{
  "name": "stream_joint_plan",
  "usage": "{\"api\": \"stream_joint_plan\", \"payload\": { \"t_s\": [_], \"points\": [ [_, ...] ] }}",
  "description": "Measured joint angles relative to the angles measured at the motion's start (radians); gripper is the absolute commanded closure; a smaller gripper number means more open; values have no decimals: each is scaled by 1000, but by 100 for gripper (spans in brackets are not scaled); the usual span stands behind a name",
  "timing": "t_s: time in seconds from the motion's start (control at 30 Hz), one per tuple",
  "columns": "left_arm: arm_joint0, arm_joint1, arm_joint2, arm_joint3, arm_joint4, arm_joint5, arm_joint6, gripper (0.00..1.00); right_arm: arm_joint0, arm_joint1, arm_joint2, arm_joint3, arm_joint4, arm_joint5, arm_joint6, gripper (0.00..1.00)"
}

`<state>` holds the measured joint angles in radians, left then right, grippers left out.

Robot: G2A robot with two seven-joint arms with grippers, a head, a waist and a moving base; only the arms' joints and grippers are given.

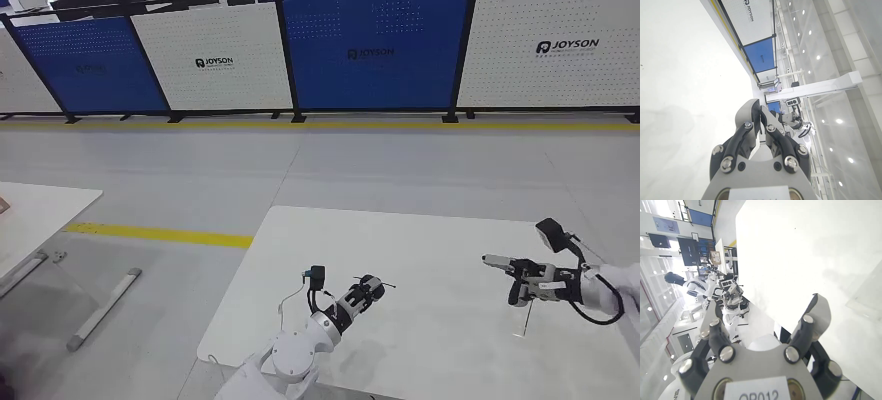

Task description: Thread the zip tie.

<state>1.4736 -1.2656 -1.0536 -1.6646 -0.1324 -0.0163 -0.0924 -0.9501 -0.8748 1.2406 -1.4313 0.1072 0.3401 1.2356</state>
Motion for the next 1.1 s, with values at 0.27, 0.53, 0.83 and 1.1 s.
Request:
{"api": "stream_joint_plan", "payload": {
  "t_s": [0.27,0.53,0.83,1.1],
  "points": [
    [0,0,0,0,0,0,0,100,-16,-1,-11,-9,-5,-25,-14,0],
    [0,0,0,0,0,0,0,100,96,-25,-72,207,80,1,-6,0],
    [0,0,0,0,0,0,0,100,199,-48,-152,365,140,0,53,0],
    [0,0,0,0,0,0,0,100,189,-50,-168,408,146,0,27,0]
  ]
}}
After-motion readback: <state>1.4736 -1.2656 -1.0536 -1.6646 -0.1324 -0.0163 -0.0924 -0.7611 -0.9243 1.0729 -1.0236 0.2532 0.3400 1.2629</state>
